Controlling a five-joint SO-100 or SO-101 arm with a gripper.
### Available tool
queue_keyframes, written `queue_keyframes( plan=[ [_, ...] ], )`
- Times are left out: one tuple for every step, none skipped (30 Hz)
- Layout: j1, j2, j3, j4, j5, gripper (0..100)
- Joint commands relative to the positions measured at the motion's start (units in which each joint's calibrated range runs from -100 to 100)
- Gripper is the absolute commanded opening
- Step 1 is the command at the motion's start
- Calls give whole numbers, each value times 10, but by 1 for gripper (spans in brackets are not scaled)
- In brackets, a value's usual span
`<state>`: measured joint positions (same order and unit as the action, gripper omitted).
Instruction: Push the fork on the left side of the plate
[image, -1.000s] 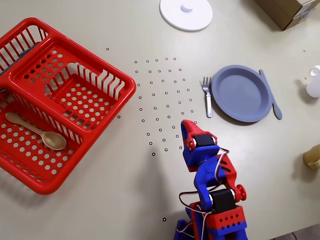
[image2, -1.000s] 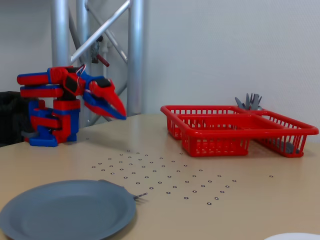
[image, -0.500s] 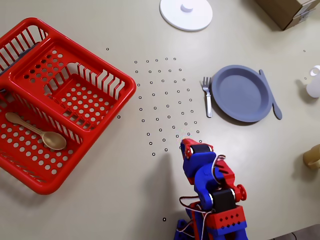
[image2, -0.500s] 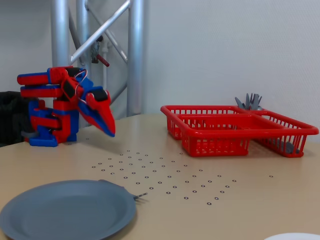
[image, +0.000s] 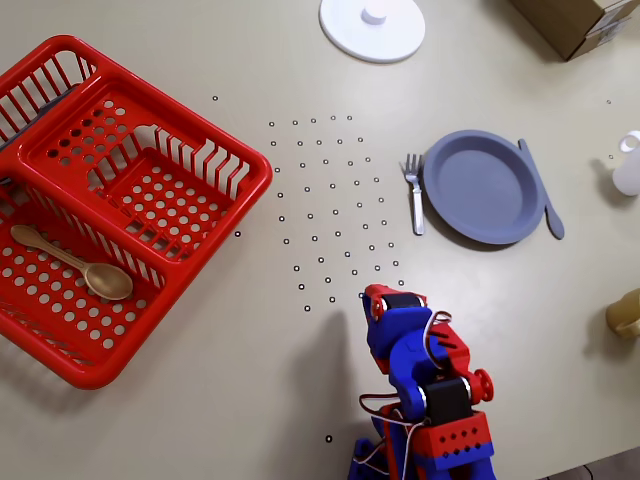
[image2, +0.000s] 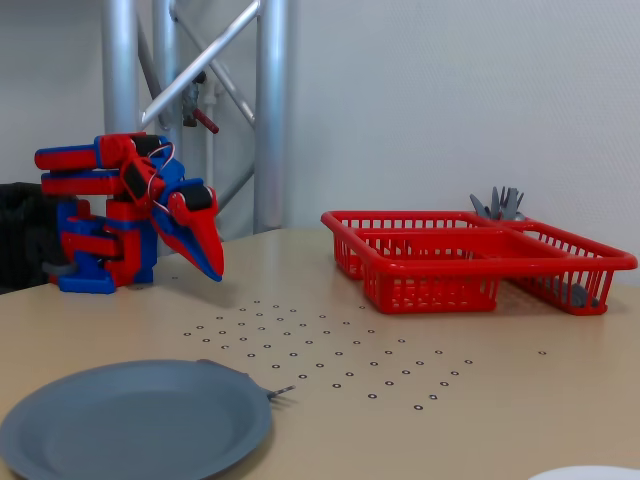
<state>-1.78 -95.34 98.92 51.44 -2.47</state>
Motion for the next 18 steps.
queue_keyframes(
  plan=[
    [2, -5, 10, 0, 6, 0],
    [1, -5, 10, 0, 6, 0],
    [1, -5, 10, 0, 7, 0],
    [1, -5, 10, 0, 7, 0],
    [1, -5, 10, 0, 7, 0],
    [1, -5, 10, 0, 7, 0],
    [1, -5, 10, 0, 7, 0],
    [1, -5, 10, 0, 7, 0],
    [1, -5, 10, 0, 7, 0],
    [1, -5, 10, 0, 7, 0],
    [1, -5, 10, 0, 7, 0],
    [0, -5, 10, 0, 7, 0],
    [0, -5, 10, 0, 7, 0],
    [0, -5, 10, 0, 7, 0],
    [0, -5, 10, 0, 8, 0],
    [0, -5, 10, 0, 8, 0],
    [-1, -5, 10, 0, 8, 0],
    [-1, -5, 10, 0, 8, 0]
  ],
)
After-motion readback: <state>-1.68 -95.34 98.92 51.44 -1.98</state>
